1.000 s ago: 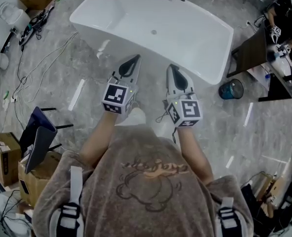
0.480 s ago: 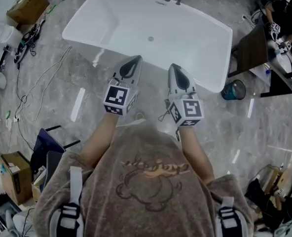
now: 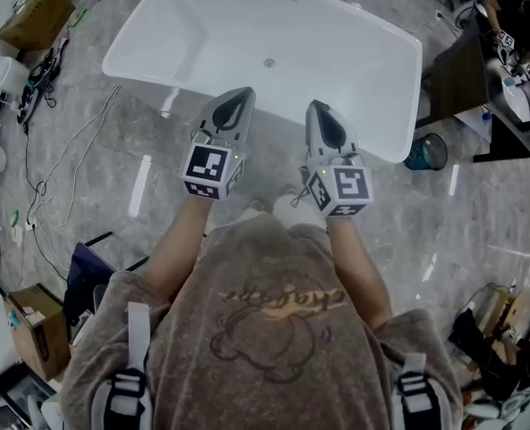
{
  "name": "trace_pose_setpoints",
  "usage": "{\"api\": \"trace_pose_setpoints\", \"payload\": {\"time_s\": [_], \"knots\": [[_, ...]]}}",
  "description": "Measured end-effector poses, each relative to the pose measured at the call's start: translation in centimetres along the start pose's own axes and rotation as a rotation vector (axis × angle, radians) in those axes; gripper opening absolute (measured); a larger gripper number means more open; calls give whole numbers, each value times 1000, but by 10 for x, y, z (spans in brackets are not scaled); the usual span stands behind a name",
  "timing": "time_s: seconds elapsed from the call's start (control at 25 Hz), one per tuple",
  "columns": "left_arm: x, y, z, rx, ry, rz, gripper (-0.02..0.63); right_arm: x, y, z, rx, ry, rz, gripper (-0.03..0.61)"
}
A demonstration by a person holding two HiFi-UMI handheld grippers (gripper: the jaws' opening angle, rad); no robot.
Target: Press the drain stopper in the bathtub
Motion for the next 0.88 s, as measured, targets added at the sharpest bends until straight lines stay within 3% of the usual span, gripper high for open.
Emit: {"api": "trace_pose_setpoints", "payload": {"time_s": [0.88], "knots": [[-8, 82, -58, -10, -6, -10, 0, -12, 102, 37, -50, -11, -33, 0]]}}
Point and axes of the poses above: the fingertips, and each gripper's own axes: y forward along the fingers, z to its right, x out of its underside, the point moved 4 cm from there along -y, backward along the fingers, and after that the axes turned 7 degrees about -z, right-handed, at the moved point
